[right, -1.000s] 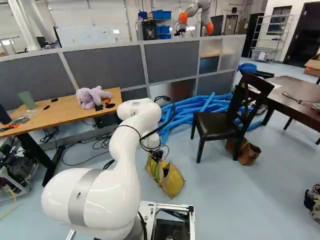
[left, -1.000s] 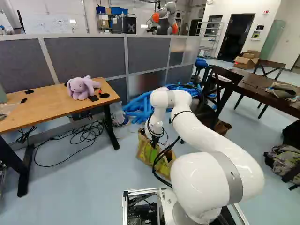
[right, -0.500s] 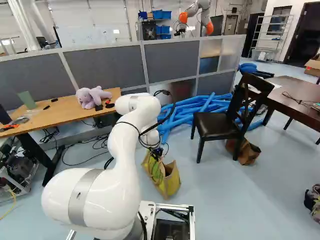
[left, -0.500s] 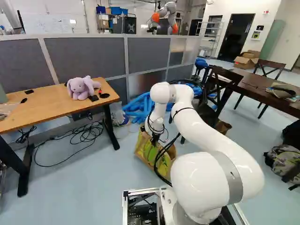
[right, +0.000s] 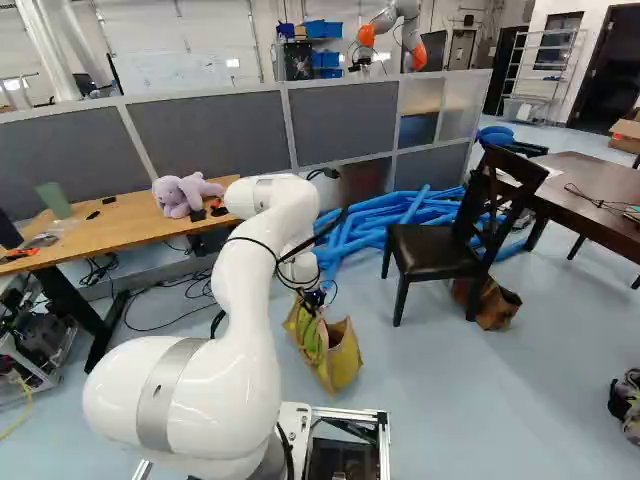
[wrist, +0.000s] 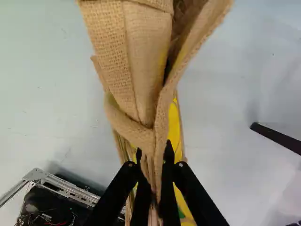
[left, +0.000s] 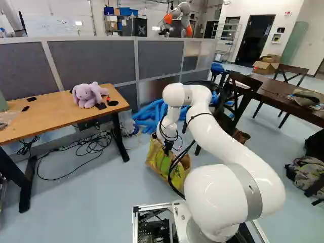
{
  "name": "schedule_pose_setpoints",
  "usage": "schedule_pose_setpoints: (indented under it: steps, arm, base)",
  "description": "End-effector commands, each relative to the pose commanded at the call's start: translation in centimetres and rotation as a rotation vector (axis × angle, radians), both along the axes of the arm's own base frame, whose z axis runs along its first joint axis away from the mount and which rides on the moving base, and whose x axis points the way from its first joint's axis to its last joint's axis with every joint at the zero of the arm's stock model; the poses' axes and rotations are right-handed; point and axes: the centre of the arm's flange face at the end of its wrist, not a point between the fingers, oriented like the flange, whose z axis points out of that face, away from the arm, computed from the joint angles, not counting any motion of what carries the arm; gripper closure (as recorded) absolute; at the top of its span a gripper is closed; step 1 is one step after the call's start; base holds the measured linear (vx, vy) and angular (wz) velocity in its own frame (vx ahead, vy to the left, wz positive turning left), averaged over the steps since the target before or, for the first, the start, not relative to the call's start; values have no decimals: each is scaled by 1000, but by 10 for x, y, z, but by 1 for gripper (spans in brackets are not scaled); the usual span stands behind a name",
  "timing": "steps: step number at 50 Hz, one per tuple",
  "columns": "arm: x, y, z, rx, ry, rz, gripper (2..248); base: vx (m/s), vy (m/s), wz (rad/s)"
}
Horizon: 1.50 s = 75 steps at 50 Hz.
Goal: Pick up the bag on the ground and place it on the table
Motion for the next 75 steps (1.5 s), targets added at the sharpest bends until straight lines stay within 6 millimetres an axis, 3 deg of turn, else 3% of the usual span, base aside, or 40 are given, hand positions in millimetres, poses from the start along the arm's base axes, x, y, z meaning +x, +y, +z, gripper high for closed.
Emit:
schedule_pose_setpoints:
  steps: [39,75]
  arm:
    - [9,0,59,-8,0,-17,228]
    - [17,12,113,-4,-13,-58,228]
  base:
    - [0,0,0]
    - [0,0,0]
